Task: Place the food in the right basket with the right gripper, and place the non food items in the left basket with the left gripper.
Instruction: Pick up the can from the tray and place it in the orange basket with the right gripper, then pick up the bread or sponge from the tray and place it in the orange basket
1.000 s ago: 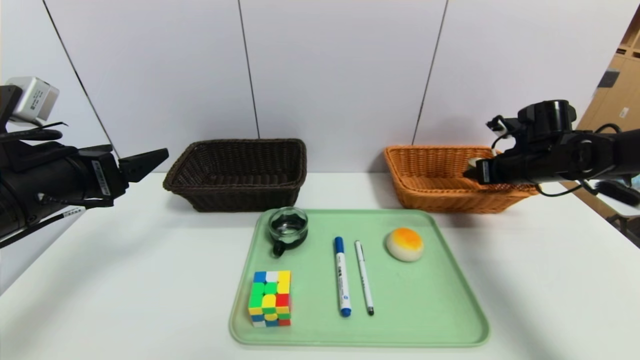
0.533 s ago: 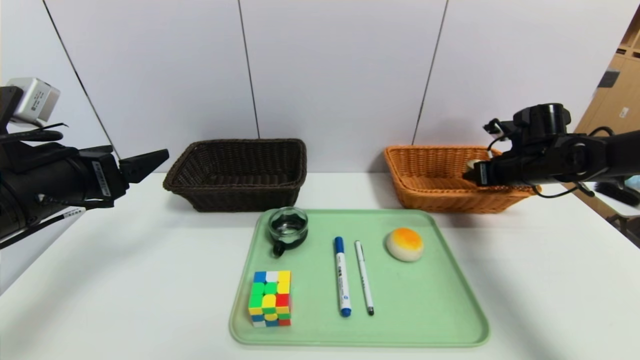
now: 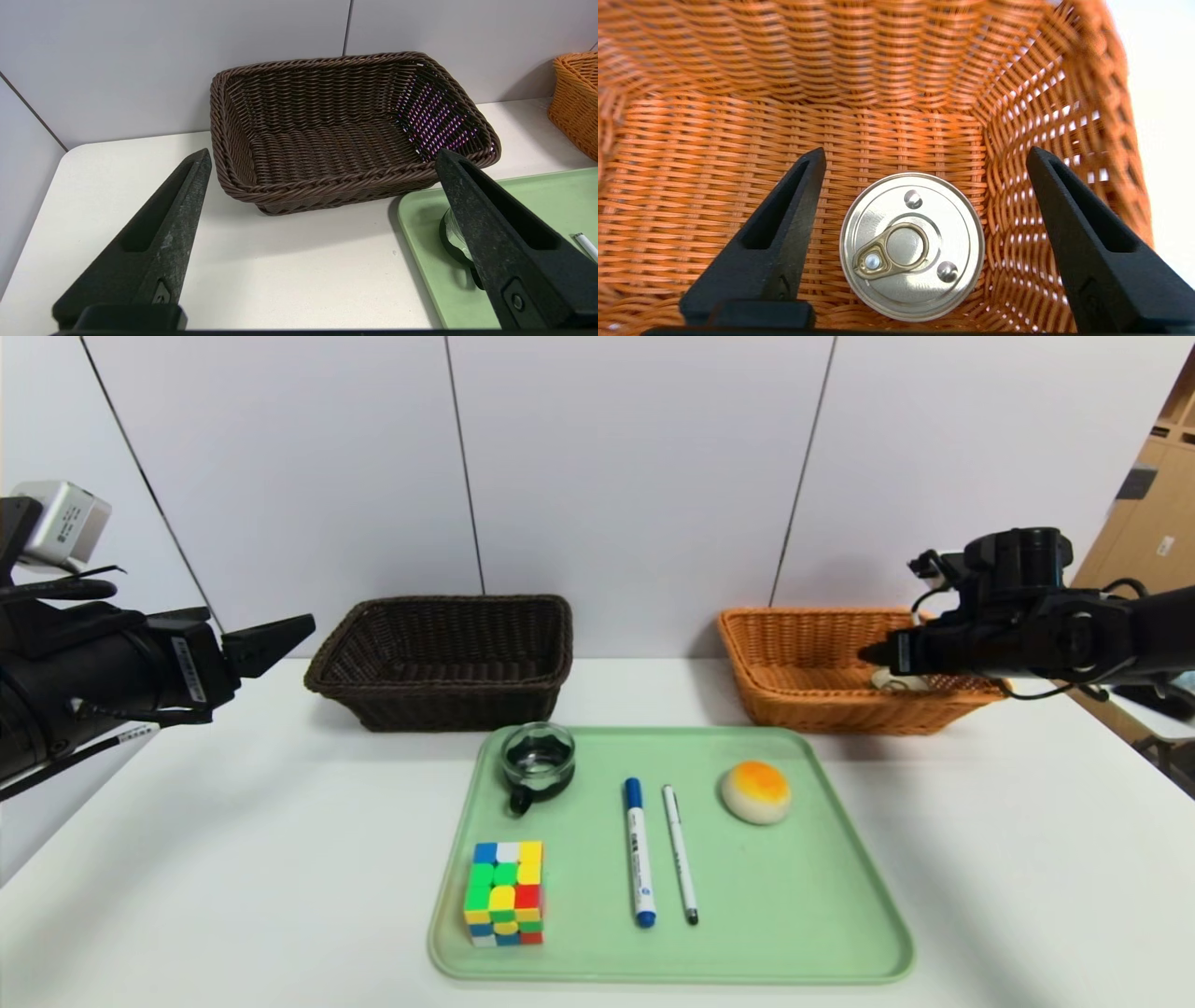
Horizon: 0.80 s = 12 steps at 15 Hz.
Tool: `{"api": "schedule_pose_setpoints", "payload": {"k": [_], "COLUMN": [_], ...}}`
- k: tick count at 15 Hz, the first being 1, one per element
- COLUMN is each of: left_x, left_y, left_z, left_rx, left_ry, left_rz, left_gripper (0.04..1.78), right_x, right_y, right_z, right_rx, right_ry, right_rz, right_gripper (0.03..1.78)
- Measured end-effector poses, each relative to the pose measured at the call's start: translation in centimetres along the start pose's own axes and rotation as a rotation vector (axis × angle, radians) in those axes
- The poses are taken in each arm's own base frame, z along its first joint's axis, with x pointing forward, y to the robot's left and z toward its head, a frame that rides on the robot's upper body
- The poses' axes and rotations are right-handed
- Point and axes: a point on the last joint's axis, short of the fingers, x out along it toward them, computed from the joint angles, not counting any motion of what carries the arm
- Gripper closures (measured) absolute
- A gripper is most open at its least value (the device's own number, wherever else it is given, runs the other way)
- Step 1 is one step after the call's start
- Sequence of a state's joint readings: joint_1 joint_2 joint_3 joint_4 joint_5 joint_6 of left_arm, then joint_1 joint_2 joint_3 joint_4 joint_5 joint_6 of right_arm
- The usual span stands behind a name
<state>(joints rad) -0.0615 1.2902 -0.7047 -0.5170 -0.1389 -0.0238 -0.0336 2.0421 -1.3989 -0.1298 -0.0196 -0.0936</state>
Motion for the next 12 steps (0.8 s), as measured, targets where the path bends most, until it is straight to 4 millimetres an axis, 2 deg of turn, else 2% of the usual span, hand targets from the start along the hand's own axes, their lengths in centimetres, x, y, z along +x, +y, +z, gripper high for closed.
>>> {"api": "schedule_pose_setpoints", "payload": {"k": [2, 4, 7, 9, 12], "left_x": [0.0, -0.1, -0.3, -0.4, -0.5], "left_y": [0.0, 0.0, 0.0, 0.0, -0.1], "left_z": [0.0, -0.1, -0.3, -0.3, -0.2], "left_rx": [0.001, 0.001, 0.0, 0.0, 0.001], "left_ry": [-0.001, 0.003, 0.007, 0.006, 0.002], "left_rz": [0.0, 0.0, 0.0, 0.001, 0.0], "left_gripper": [0.13, 0.13, 0.13, 0.13, 0.13], "right_x": [-1.9, -4.9, -10.2, -13.2, -15.8], "right_y": [0.4, 1.9, 6.6, 9.8, 12.9], "right_z": [1.2, 2.9, 5.0, 4.7, 1.3], "right_rx": [-0.002, 0.0, 0.032, 0.022, -0.022], "right_ry": [-0.045, -0.119, -0.294, -0.389, -0.352], "right_rz": [0.007, 0.043, 0.189, 0.3, 0.408], "right_gripper": [0.27, 0.23, 0.19, 0.17, 0.15]}}
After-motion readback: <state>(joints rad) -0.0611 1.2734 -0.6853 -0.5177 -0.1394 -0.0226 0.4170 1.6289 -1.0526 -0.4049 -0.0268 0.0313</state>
